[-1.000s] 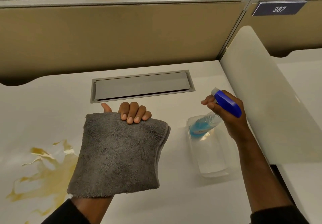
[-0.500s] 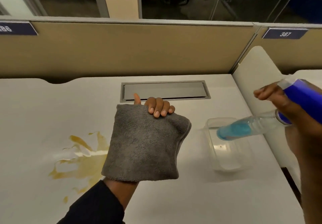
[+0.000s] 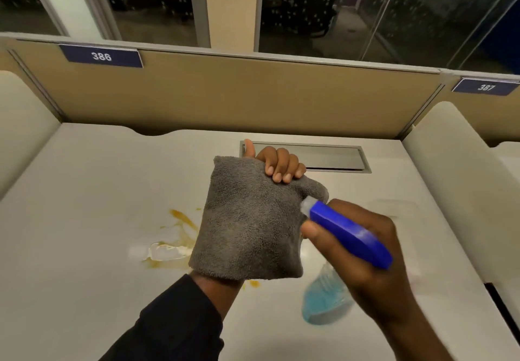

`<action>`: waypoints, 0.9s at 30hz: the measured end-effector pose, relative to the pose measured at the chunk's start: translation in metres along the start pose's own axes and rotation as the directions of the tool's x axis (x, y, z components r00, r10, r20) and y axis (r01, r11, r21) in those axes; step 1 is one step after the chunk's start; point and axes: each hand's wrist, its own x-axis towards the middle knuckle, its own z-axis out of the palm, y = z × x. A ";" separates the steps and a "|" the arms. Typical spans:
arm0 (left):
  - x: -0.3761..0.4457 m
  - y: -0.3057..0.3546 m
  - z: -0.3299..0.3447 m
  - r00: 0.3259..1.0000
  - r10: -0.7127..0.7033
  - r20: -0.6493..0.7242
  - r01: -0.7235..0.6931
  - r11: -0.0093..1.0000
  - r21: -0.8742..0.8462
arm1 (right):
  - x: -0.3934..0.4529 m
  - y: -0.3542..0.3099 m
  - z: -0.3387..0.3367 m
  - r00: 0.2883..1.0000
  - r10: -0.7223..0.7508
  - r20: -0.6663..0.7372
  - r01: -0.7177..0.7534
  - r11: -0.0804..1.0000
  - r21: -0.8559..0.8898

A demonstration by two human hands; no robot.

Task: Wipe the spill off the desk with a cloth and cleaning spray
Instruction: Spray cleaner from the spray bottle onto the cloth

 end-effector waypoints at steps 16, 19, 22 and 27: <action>-0.022 0.073 0.020 0.994 0.024 0.109 -0.038 0.991 0.132 | 0.022 -0.024 0.109 0.993 -0.115 -0.006 0.111 0.972 -0.205; -0.023 0.081 0.022 0.993 0.043 0.113 -0.059 0.988 0.140 | 0.017 -0.025 0.112 0.989 -0.145 0.029 0.147 0.953 -0.264; -0.022 0.089 0.024 0.997 0.029 0.078 -0.039 0.992 0.123 | 0.007 -0.025 0.113 0.986 -0.161 0.042 0.166 0.941 -0.296; -0.024 0.095 0.025 1.000 0.027 0.005 -0.027 0.995 0.098 | -0.004 -0.017 0.107 0.986 -0.167 -0.002 0.156 0.924 -0.348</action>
